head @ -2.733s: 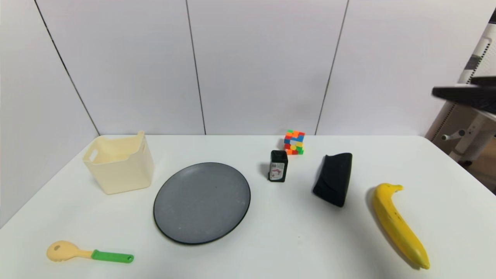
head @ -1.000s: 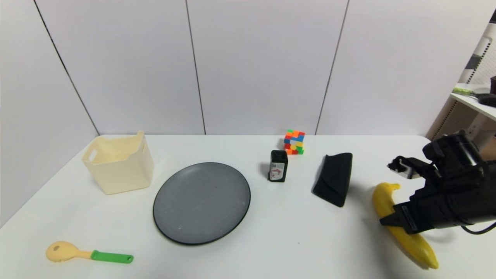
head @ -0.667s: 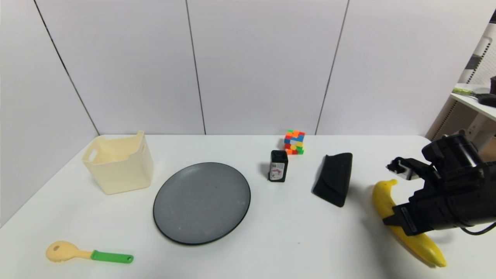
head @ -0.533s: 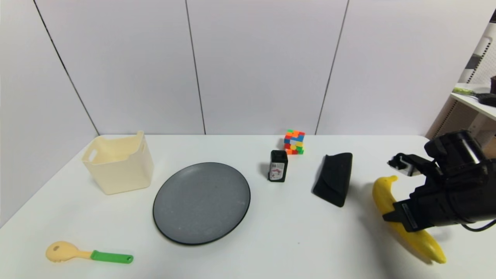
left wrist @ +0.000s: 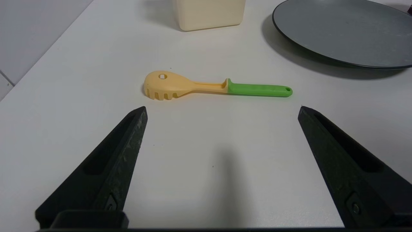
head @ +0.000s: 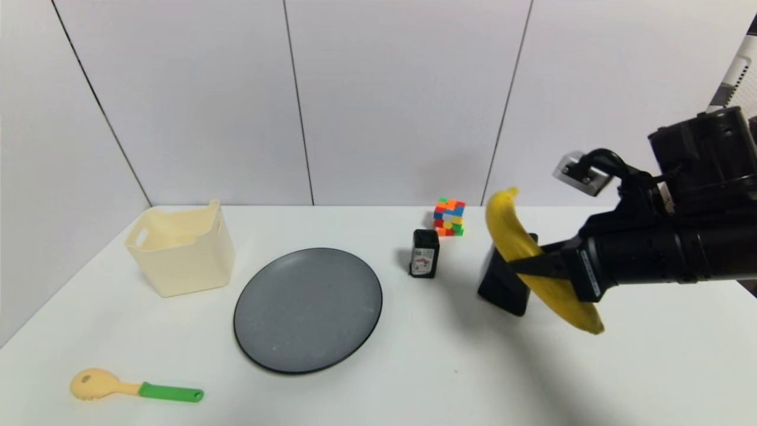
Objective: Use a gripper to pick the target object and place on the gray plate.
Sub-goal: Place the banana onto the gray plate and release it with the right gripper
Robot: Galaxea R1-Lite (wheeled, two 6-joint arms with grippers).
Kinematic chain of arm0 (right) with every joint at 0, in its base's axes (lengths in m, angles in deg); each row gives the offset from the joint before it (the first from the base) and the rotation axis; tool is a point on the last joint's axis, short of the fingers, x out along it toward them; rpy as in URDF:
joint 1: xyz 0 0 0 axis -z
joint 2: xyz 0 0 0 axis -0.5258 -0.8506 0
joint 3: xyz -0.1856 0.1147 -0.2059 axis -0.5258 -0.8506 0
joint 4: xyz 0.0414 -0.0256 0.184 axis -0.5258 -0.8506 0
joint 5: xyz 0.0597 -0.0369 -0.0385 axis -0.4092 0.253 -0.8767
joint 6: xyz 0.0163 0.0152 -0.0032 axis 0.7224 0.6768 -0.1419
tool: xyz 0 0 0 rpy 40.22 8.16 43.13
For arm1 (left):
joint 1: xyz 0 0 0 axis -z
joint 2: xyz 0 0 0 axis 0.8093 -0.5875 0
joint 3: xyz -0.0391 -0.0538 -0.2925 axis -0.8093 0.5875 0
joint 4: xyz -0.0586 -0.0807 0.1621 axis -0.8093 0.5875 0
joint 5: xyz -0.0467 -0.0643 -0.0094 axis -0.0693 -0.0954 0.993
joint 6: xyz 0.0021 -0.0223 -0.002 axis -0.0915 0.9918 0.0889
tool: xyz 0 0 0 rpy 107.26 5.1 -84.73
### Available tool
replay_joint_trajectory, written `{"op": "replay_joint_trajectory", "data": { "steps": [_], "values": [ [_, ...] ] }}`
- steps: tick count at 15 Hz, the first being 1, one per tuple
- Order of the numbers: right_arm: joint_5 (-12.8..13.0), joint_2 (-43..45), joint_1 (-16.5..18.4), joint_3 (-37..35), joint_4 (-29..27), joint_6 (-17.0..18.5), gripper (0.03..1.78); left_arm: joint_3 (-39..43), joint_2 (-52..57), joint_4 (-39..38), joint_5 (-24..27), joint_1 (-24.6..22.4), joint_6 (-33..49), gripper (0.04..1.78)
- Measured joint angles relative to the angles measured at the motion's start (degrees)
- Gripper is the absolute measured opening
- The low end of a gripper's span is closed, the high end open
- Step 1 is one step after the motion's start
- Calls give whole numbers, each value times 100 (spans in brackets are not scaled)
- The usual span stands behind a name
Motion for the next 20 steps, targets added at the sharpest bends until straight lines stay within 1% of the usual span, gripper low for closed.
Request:
{"op": "replay_joint_trajectory", "data": {
  "steps": [1, 2, 5, 7, 9, 12, 13, 15, 16, 19, 20],
  "values": [
    [-138, -111, -352, 234, 132, -88, 46, 0, 0, 0, -1, 0, -1, 169],
    [-191, -284, -658, 444, 317, -157, 46, 0, 0, 0, -1, 0, -1, 169],
    [-223, -1078, -1467, 1136, 1052, -227, 46, 0, 0, 0, -1, 0, -1, 169],
    [-210, -1713, -1871, 1725, 1358, -284, 46, 0, 0, 0, -1, 0, -1, 169],
    [-194, -2363, -2096, 2243, 1451, -510, 46, 0, 0, 0, -1, 2, -1, 169],
    [-172, -3322, -2288, 2975, 1459, -1102, 46, 0, 0, 0, -1, 5, 0, 169],
    [-106, -3584, -2389, 3193, 1457, -1254, 46, 0, 0, 0, -1, 0, 0, 169],
    [195, -3947, -2569, 3528, 1448, -1364, 46, 0, 0, 0, -1, 0, 0, 169],
    [280, -4094, -2632, 3668, 1435, -1375, 46, 0, 0, -1, 0, 0, 0, 169],
    [328, -4419, -2728, 4006, 1391, -1408, 46, 0, 0, 0, -1, 0, -1, 169],
    [363, -4497, -2729, 4057, 1367, -1510, 46, 0, 0, -1, -4, 0, 0, 169]
  ]
}}
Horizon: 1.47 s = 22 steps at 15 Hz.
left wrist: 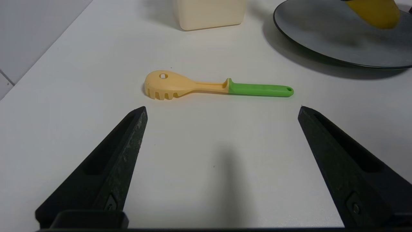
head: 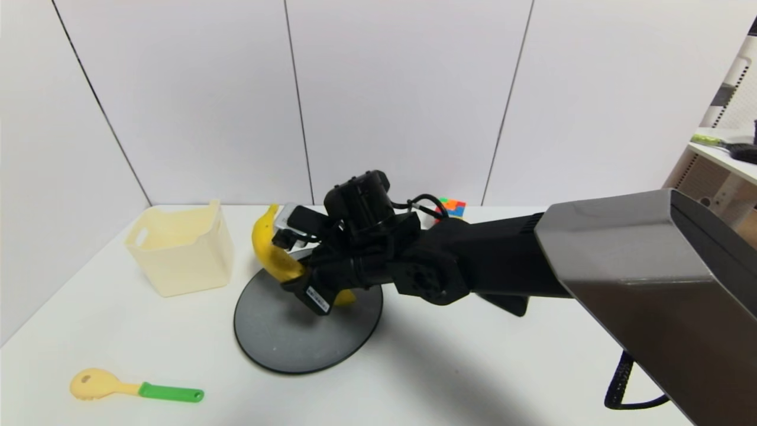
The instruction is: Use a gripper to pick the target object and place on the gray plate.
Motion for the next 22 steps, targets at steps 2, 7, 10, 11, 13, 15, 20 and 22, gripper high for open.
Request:
{"op": "replay_joint_trajectory", "data": {
  "steps": [2, 7, 10, 11, 13, 15, 20, 22],
  "values": [
    [57, -82, 48, 23, -105, -341, 71, 0, 0, 1, 2, 0, 0, 169],
    [102, 232, 72, 22, -962, -463, 118, 0, 0, 0, 2, 0, -1, 169],
    [129, 811, 138, -16, -989, -312, 135, 0, 0, 1, 2, 0, 0, 169],
    [143, 1125, 207, -77, -989, -212, 139, 0, 0, 1, 2, 0, 0, 169],
    [157, 1938, 458, -341, -991, -39, 146, 0, 0, 1, 2, 0, -1, 169],
    [155, 2928, 836, -857, -992, 30, 152, 0, 0, 1, 2, 0, 0, 169],
    [157, 5566, 1916, -2932, -970, 446, 161, 0, 0, 1, 4, 0, 0, 169],
    [163, 6574, 2664, -3983, -984, 592, 163, 0, 0, 1, 0, 0, 0, 169]
  ]
}}
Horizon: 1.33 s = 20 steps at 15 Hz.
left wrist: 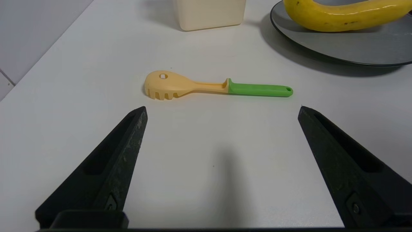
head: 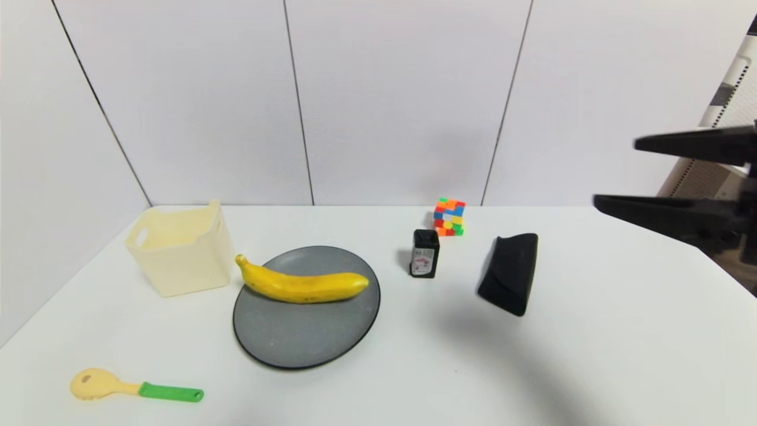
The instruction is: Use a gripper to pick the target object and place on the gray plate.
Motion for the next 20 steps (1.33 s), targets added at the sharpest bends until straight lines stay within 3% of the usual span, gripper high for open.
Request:
{"op": "replay_joint_trajectory", "data": {
  "steps": [3, 5, 8, 13, 17, 20],
  "values": [
    [176, 1331, 1119, -1604, 48, 138, 166, 0, 0, 0, 2, 0, -1, 169],
    [678, 2113, 1519, -2719, 69, 157, 167, 0, 0, 0, 2, 0, -1, 169],
    [1448, 3379, 1791, -4101, 74, 402, 168, 0, 0, 0, 2, 0, 0, 169],
    [1432, 5175, 2075, -5802, 688, 924, 169, 0, 0, 0, 2, 0, -1, 169],
    [1430, 6282, 2186, -6004, 625, 1395, 169, 0, 0, 0, 2, 0, 0, 169],
    [1438, 6522, 2200, -6015, 628, 1445, 169, 0, 0, 2, 2, 0, 0, 169]
  ]
}}
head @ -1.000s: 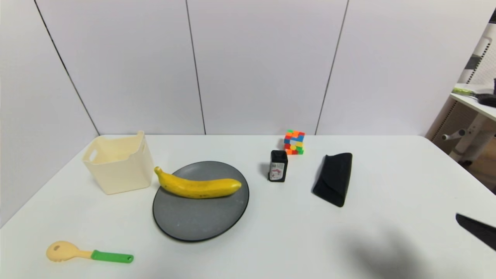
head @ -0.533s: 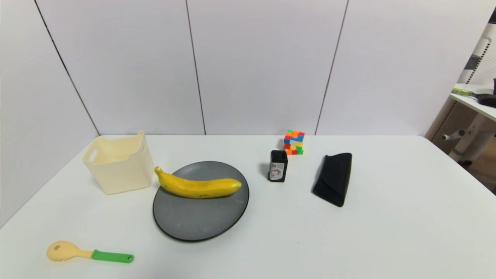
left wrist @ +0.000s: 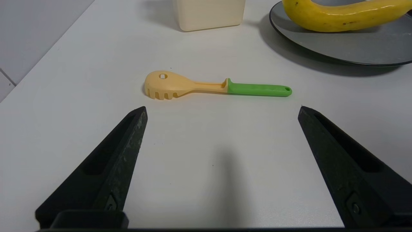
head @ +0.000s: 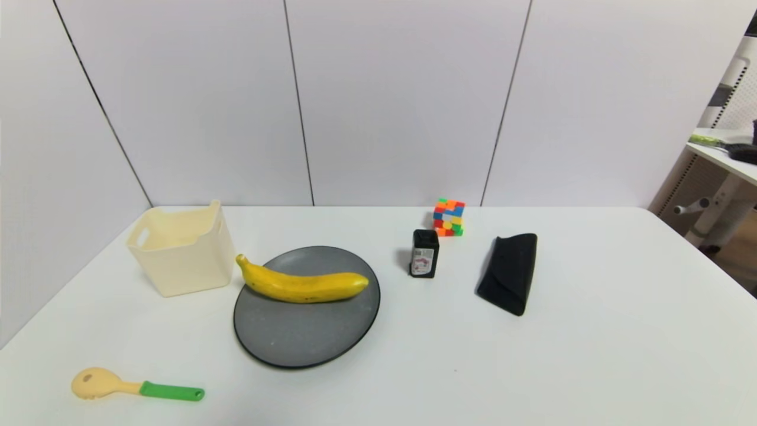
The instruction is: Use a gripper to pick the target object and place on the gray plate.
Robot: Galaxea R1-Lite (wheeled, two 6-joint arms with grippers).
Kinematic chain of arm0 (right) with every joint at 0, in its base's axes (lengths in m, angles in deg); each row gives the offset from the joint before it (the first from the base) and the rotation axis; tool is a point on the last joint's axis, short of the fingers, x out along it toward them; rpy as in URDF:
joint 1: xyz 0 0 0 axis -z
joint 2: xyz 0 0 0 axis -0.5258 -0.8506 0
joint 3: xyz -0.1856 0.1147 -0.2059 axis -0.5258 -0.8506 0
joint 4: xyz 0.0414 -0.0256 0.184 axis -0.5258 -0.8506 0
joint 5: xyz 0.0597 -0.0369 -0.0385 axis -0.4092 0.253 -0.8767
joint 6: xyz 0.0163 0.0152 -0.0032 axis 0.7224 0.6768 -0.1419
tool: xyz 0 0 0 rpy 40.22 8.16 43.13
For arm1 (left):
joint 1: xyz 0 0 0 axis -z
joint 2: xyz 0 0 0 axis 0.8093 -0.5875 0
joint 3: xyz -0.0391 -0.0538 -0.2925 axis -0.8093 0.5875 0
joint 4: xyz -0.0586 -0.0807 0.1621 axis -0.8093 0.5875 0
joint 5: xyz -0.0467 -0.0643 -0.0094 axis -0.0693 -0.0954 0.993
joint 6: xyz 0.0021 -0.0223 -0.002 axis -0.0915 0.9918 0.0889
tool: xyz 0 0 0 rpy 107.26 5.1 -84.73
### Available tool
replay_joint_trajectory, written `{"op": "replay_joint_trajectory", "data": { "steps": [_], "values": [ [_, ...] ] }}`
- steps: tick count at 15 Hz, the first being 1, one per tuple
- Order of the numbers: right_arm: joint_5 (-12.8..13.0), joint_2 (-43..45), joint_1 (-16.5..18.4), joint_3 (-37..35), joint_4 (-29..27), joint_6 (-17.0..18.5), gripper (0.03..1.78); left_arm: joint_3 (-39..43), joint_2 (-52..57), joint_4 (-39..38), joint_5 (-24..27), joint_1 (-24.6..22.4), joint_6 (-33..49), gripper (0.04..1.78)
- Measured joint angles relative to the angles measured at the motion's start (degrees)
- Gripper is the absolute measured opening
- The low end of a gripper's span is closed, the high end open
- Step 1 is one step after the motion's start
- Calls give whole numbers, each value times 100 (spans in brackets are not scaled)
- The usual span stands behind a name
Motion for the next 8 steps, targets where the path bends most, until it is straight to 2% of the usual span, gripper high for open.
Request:
{"op": "replay_joint_trajectory", "data": {
  "steps": [8],
  "values": [
    [-6, 79, 2, -7, 5, 157, 169, 0, 0, -4, 1, 0, 0, 169]
  ]
}}
